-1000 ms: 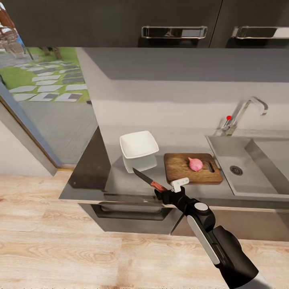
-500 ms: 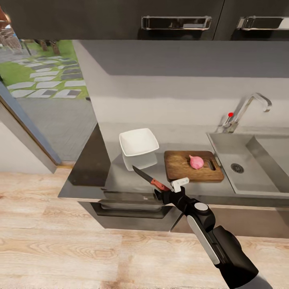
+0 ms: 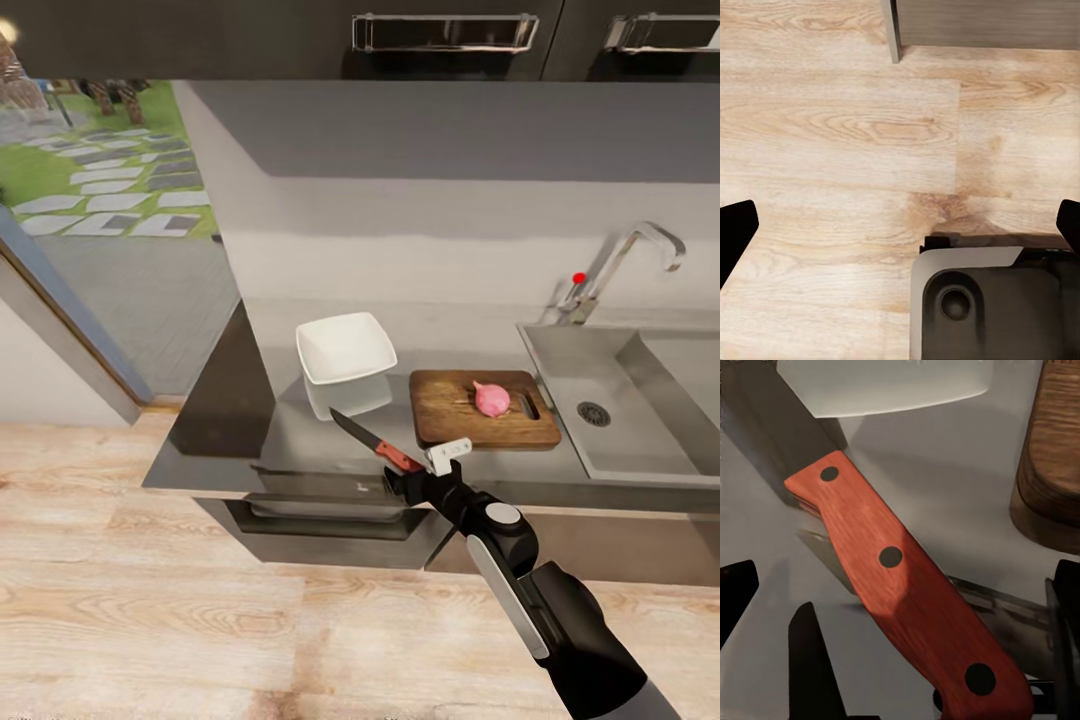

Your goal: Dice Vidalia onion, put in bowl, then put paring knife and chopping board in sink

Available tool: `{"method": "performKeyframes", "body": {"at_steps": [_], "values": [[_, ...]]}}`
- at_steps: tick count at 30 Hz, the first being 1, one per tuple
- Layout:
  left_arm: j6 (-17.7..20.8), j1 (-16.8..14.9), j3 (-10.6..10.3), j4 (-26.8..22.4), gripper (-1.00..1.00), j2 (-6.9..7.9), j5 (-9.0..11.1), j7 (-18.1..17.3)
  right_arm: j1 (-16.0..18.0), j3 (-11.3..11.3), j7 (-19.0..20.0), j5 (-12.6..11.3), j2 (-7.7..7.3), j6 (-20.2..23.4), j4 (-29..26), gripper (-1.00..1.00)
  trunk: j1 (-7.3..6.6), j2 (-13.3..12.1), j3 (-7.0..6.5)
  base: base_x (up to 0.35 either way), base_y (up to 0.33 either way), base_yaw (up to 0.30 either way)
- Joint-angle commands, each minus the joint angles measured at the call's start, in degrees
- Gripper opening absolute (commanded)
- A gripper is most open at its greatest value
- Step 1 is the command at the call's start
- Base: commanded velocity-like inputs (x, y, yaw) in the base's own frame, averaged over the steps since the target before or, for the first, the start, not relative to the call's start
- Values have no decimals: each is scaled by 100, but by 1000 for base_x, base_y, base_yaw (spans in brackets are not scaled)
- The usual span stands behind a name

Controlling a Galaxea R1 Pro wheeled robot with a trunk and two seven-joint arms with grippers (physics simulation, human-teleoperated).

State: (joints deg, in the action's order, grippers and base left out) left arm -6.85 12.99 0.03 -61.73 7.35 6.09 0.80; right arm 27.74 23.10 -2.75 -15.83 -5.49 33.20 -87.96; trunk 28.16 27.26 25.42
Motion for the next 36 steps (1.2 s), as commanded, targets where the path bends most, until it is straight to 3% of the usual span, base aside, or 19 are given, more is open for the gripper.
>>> {"method": "performKeyframes", "body": {"at_steps": [1, 14, 15, 36], "values": [[-9, 2, -7, -5, 100, 3, 59, 8, 4, 10, -34, -78, -5, 34, 189, 100, 4, 7, 12, 0, 0, 0], [-9, 2, 1, -13, 100, 7, 59, 8, 4, 26, -27, 130, -5, 52, 191, 100, 4, 7, 20, 0, 0, 0], [-9, 2, 3, -14, 100, 7, 59, 8, 4, 27, -26, 131, -5, 50, 191, -100, 4, 7, 20, 0, 0, 0], [-9, 2, 6, -10, 100, 10, 59, 8, 4, 28, -24, 134, -5, 54, 183, -100, 4, 7, 15, 0, 0, 0]]}}
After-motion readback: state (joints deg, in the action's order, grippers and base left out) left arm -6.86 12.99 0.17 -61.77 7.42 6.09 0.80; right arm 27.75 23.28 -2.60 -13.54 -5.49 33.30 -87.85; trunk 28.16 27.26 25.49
